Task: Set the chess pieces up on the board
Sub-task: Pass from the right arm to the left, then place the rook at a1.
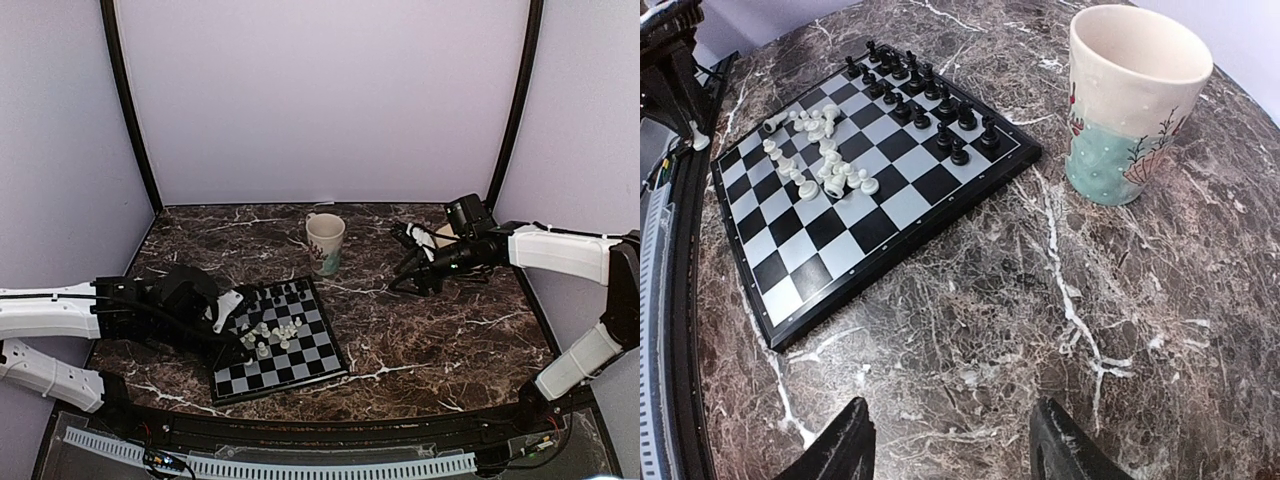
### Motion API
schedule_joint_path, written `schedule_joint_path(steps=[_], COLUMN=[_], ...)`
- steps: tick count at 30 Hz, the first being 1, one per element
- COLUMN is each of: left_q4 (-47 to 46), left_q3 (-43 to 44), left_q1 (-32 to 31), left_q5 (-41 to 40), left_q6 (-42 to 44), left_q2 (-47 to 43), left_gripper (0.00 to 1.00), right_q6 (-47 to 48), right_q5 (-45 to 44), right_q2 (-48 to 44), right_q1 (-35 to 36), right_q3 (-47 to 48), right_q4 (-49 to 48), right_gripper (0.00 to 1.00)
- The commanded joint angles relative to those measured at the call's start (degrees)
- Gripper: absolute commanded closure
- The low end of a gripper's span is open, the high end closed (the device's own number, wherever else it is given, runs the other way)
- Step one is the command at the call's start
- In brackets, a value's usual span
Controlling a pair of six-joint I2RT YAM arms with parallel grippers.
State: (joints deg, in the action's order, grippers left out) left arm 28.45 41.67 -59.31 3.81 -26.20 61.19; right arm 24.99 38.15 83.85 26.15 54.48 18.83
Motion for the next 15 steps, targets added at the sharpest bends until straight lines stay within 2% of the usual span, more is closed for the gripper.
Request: schedule_joint_path(steps=[1, 9, 15], left_q4=[10.12, 16.61, 16.84], left_q3=[-1.72, -0.55, -0.67], left_q1=[-3.4, -5.38, -6.13], left_q5=[-6.31, -8.94, -8.47], left_q6=[-8.01, -10.92, -11.15], left_q2=[-0.89, 2.17, 4.48], left_gripper=[0.92, 0.92, 0.91], right_q6=[1.45, 2.15, 2.23], right_q5=[-0.93, -2.21, -2.02], right_q2=[-1.6, -1.0, -0.46], right_q1=[0.13, 0.13, 0.1], right_q3=[-1.05, -0.78, -0.86], right_q4=[-2.68, -2.23, -2.27], right_gripper=[0.47, 0.48, 0.48])
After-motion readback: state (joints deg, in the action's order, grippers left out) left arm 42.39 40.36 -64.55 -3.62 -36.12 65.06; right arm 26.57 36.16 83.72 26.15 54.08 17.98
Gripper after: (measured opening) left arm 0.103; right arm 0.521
